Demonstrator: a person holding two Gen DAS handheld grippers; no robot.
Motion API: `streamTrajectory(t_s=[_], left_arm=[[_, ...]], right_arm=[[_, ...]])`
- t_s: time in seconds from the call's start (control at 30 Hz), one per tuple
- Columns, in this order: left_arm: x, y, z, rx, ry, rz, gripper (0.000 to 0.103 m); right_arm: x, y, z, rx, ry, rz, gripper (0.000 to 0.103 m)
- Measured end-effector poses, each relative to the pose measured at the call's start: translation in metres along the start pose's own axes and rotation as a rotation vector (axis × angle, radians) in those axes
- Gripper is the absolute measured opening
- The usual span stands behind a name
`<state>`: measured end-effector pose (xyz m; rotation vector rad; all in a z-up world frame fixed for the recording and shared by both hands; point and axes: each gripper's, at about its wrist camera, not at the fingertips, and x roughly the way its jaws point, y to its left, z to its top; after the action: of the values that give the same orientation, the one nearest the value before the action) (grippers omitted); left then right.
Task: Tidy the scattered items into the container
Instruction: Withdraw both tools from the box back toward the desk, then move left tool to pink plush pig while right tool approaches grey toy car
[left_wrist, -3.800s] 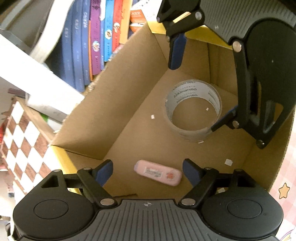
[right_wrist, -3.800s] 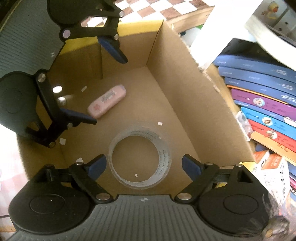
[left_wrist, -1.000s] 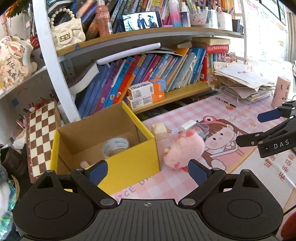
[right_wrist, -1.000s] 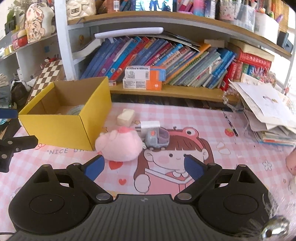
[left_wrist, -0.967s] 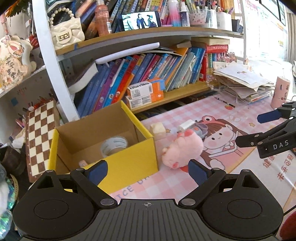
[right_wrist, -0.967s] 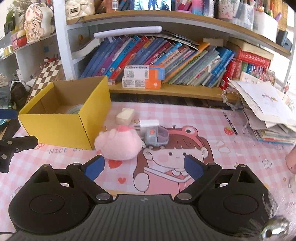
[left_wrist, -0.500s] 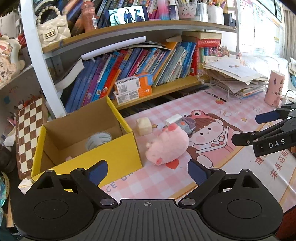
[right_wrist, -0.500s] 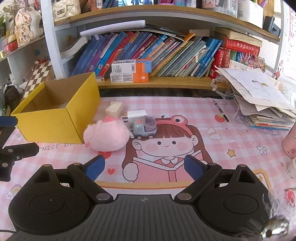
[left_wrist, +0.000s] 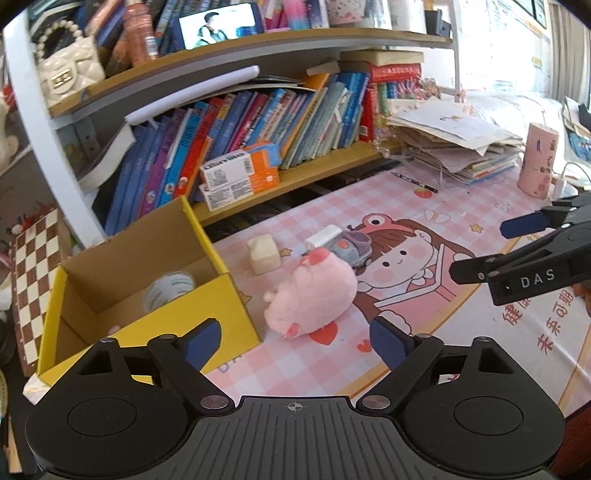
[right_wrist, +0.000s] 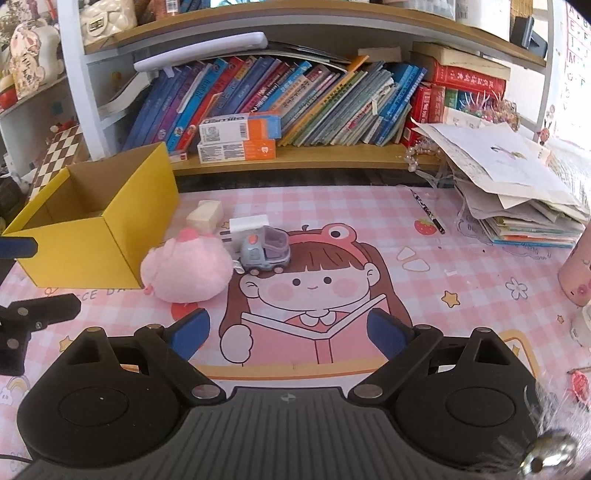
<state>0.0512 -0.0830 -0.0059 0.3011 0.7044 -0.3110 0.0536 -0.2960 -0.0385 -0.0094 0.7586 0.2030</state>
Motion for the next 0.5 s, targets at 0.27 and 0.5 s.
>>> streamTrajectory(t_s=[0.27,0.5], left_arm=[[0.023,-0.003,0.007,0.034,0.029,-0.013,0.083],[0.042,-0.007,0.013,0.061,0.053,-0.032,0.083]], right_arm=[[0.02,-0.007,0.005,0.022,0.026,0.013,0.092],[0.04,-0.008,0.009,0.028,0.055,0.03,0.091]])
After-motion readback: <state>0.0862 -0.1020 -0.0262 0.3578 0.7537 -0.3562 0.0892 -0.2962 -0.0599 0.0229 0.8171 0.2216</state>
